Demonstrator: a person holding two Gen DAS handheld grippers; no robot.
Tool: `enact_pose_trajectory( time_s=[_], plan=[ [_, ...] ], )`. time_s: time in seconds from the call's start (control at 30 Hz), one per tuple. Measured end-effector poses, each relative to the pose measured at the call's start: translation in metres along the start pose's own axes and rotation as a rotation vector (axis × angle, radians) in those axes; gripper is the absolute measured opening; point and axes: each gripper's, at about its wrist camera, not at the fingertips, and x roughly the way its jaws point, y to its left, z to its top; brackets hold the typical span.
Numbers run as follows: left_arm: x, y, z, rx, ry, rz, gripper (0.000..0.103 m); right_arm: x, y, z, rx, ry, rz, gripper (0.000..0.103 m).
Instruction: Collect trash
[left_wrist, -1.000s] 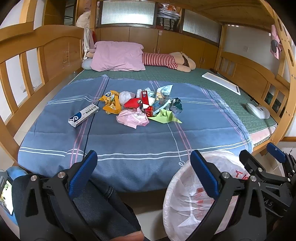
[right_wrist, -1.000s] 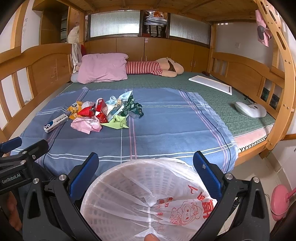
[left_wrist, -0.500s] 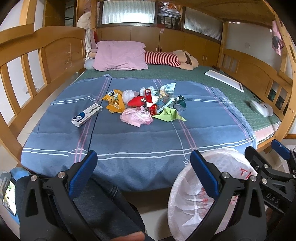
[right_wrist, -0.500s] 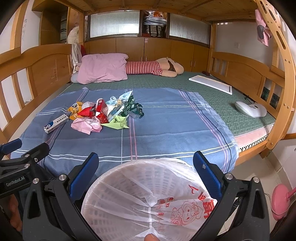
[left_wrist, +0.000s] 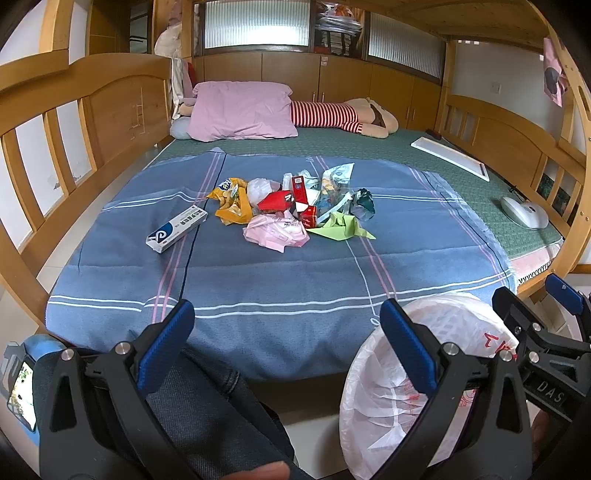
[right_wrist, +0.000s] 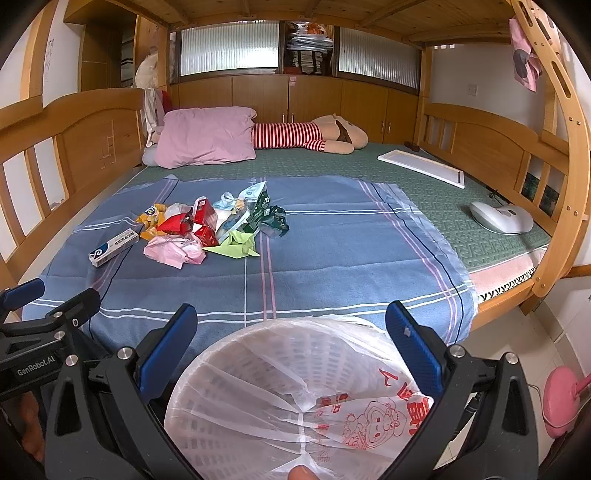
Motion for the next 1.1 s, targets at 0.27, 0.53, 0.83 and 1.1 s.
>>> enact_pose_trajectory(
  time_s=[0.27, 0.53, 0.83, 1.1],
  plan=[
    [0.001, 0.002, 0.001, -0.007, 0.004, 0.004, 0.1, 0.001, 0.001, 0.0, -0.001, 0.001, -0.001, 0.1],
    [0.006, 0.008, 0.002, -0.019, 0.019, 0.02, 0.1, 0.002, 0.002, 0.001, -0.007, -0.001, -0.003, 0.1],
    [0.007, 0.009, 0.001, -0.022, 0.022, 0.021, 0.1, 0.005, 0.006, 0.003, -0.01, 0.003, -0.001, 0.1],
    [0.008, 0.01, 0.0, -0.027, 0.022, 0.021, 0.1, 0.006, 0.007, 0.002, -0.009, 0.004, 0.0, 0.1]
  ],
)
